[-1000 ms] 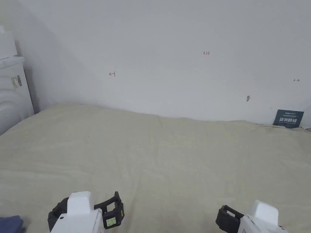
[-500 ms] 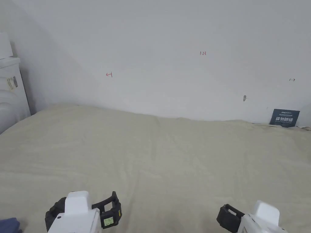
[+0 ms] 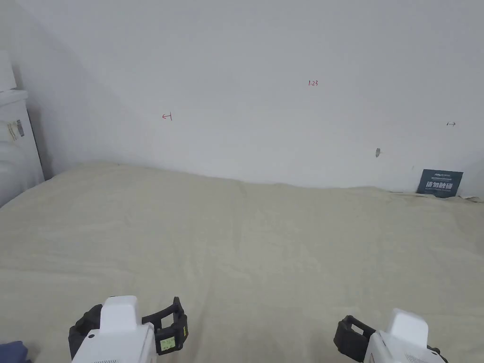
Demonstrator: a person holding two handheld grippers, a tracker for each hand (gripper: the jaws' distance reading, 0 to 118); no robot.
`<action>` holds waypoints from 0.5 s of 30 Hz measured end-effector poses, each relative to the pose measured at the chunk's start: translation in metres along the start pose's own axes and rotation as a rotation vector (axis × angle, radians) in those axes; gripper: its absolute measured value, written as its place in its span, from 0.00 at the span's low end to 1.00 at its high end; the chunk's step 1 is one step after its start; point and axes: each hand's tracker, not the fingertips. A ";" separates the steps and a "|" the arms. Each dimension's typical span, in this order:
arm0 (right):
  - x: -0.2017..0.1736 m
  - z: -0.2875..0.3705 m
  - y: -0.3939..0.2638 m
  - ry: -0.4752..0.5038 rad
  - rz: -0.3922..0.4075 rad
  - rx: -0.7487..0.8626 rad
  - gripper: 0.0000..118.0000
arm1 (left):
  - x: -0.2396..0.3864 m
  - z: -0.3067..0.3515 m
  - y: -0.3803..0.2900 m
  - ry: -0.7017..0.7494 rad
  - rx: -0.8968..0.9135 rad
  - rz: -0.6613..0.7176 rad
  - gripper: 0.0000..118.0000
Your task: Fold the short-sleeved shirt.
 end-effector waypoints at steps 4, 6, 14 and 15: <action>0.002 0.004 -0.001 0.022 -0.014 0.048 0.98 | 0.001 0.000 0.000 -0.001 0.002 -0.010 1.00; 0.003 0.003 0.000 0.027 -0.008 0.065 0.98 | 0.001 0.000 0.000 -0.004 0.003 -0.017 1.00; 0.004 0.003 -0.002 0.044 0.046 0.114 0.98 | 0.003 -0.002 -0.001 -0.010 0.015 -0.041 1.00; 0.004 0.003 -0.003 0.050 0.046 0.117 0.98 | 0.004 -0.002 -0.001 -0.010 0.016 -0.044 1.00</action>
